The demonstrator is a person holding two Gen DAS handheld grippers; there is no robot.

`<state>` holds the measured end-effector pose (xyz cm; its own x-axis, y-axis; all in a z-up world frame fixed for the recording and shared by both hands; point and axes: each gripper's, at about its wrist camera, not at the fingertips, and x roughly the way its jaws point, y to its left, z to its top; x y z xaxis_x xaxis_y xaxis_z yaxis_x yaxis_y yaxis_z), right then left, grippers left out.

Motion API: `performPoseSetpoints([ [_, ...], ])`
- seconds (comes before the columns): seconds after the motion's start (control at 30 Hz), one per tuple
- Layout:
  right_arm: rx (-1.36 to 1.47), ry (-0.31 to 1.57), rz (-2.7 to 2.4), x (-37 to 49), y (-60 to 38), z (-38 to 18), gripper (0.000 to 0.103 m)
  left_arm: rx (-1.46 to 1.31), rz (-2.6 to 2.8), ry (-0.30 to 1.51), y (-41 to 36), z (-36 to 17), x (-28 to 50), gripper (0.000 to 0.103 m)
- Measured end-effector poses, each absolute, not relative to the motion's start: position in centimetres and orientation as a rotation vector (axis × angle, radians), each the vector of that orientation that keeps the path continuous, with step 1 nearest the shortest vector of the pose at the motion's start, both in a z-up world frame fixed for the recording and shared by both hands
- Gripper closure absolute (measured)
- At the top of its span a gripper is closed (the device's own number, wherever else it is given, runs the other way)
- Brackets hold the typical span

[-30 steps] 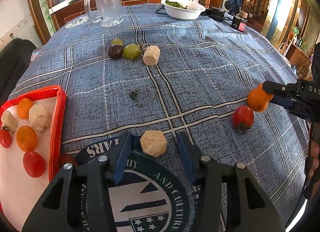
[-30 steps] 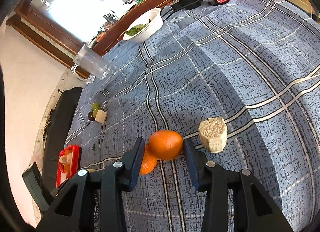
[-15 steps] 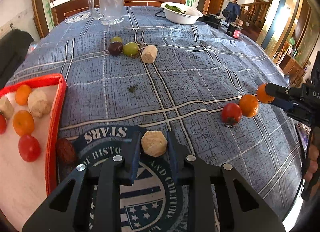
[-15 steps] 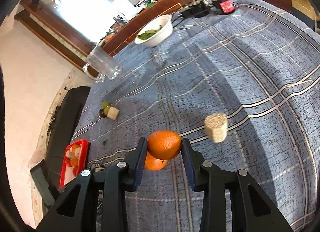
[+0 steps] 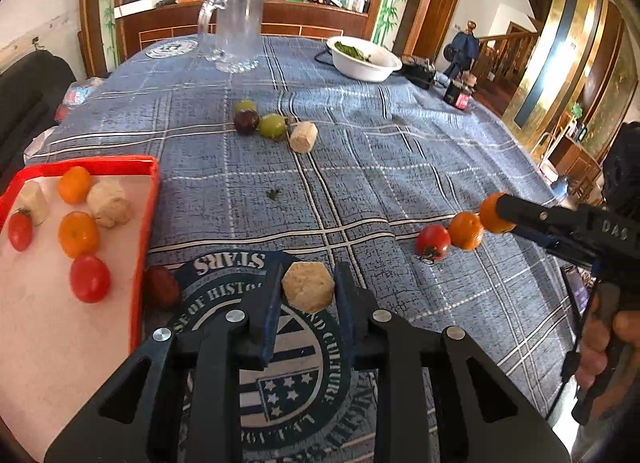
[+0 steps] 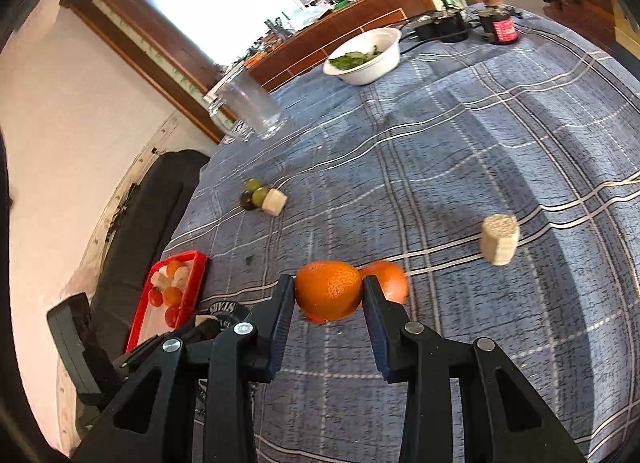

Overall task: Organize fruits
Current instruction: 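Carry the beige block and orange over the red-rimmed tray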

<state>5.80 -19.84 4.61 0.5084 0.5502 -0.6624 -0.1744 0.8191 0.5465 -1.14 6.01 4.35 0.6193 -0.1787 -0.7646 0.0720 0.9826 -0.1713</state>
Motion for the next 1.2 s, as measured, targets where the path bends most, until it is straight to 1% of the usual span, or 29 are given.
performPoseSetpoints([
  [0.33,0.391,0.944,0.508,4.7,-17.1,5.5,0.067,-0.163,-0.108,0.858,8.4,5.5,-3.2,0.080],
  [0.6,0.337,0.942,0.578,4.0,-13.9,6.4,0.067,-0.191,-0.041,0.820,12.1,7.0,-5.7,0.080],
  [0.87,0.244,0.953,0.712,3.1,-7.9,6.9,0.068,-0.248,0.077,0.818,18.4,7.5,-7.0,0.080],
  [1.2,0.161,0.983,0.852,2.9,-0.3,6.8,0.068,-0.287,0.150,0.832,23.1,6.4,-7.3,0.080],
])
